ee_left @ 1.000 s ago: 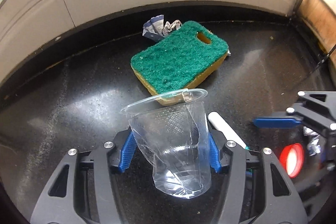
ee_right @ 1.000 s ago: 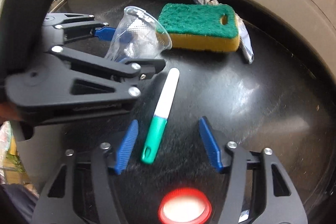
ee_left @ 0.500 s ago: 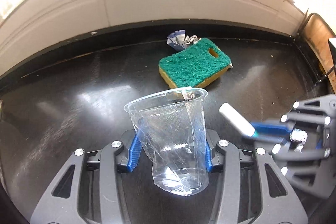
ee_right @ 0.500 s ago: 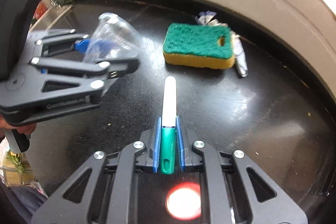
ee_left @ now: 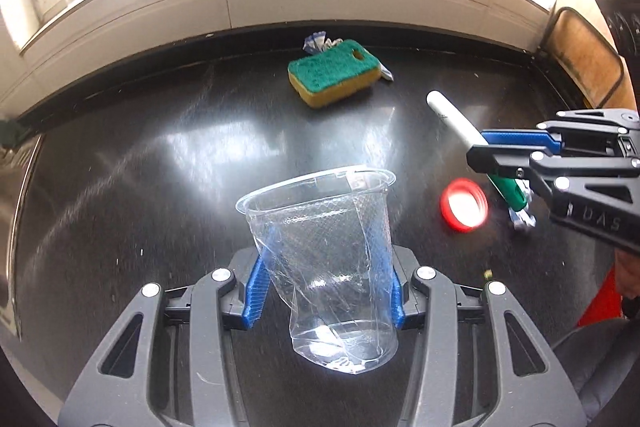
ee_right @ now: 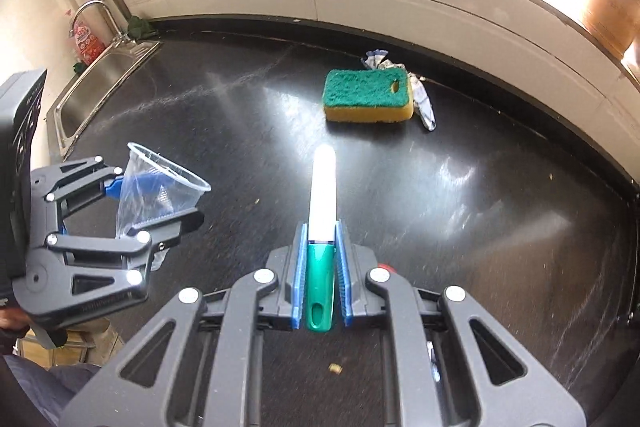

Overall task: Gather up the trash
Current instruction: 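Carry the cup and marker down to the bin and open both tools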

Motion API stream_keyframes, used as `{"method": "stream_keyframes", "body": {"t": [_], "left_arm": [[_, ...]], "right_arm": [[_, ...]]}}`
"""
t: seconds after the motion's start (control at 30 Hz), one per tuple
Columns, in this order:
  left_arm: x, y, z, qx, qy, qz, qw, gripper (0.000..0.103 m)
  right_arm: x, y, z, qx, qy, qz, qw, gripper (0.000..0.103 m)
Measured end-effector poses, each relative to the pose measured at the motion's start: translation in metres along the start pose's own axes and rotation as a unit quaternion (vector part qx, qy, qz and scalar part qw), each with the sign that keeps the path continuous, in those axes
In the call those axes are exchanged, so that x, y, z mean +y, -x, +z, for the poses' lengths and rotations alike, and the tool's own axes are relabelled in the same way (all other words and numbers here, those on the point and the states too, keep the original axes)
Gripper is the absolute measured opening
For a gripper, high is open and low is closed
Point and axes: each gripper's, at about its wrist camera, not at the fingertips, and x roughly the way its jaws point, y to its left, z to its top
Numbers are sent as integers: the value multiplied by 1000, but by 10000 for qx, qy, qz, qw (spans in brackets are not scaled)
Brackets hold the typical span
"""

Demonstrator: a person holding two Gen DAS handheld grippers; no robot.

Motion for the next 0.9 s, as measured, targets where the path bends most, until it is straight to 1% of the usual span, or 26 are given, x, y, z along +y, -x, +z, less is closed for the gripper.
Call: {"method": "stream_keyframes", "body": {"t": [0.13, 0.3, 0.43, 0.53, 0.63, 0.67, 0.7, 0.73, 0.77, 0.87, 0.9], "left_arm": [[6, 13, -15, -67, 156, 114, 9998, 46], [29, 36, -34, -214, 524, 396, 9976, 46], [54, 59, -57, -285, 901, 728, 9929, 46], [77, 79, -84, -313, 1315, 1019, 9856, 46], [101, 102, -119, -319, 1764, 1377, 9741, 46], [112, 112, -138, -305, 1969, 1545, 9677, 46], [118, 119, -149, -291, 2091, 1637, 9637, 46], [126, 127, -166, -266, 2272, 1757, 9575, 46], [135, 135, -184, -242, 2462, 1853, 9510, 46], [158, 155, -235, -151, 3038, 2127, 9286, 46], [165, 162, -254, -113, 3228, 2226, 9198, 46]], "right_arm": [[14, 9, -8, -37, 129, 40, 9999, 15], [48, 15, -5, -118, 414, 227, 9988, 15], [93, 15, 2, -159, 849, 532, 9948, 15], [134, 14, 6, -138, 1212, 801, 9893, 15], [183, 9, 6, -52, 1637, 1142, 9799, 15], [202, 7, 5, -13, 1805, 1279, 9752, 15], [216, 6, 4, 20, 1927, 1368, 9717, 15], [238, 3, 1, 88, 2113, 1523, 9654, 15], [253, 1, -2, 135, 2227, 1627, 9611, 15], [313, -10, -18, 429, 2710, 2062, 9392, 15], [328, -12, -23, 498, 2827, 2148, 9335, 15]]}}
